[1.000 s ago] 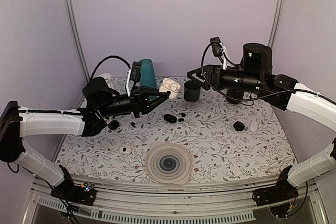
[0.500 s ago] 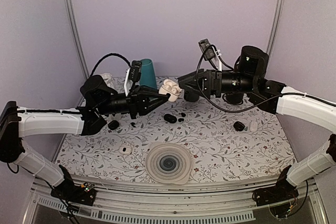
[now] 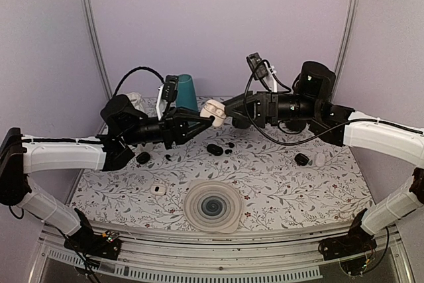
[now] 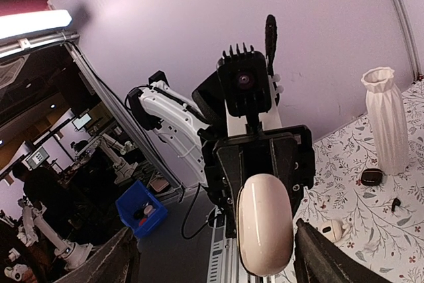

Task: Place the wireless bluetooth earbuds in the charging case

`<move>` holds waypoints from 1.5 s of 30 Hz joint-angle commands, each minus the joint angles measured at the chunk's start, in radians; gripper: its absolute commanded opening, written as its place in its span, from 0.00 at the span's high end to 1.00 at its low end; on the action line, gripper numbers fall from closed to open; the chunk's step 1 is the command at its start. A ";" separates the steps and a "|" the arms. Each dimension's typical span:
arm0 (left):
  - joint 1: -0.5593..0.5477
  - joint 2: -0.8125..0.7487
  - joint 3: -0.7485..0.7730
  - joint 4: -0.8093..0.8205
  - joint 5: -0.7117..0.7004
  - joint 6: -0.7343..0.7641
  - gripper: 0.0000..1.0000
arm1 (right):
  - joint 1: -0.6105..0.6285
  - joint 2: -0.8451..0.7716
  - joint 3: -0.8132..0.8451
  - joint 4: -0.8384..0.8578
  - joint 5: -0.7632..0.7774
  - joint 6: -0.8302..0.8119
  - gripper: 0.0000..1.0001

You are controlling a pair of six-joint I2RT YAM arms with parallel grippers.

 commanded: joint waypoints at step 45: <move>0.011 0.068 0.073 0.039 -0.064 -0.241 1.00 | 0.069 -0.058 -0.070 -0.002 0.315 -0.118 0.70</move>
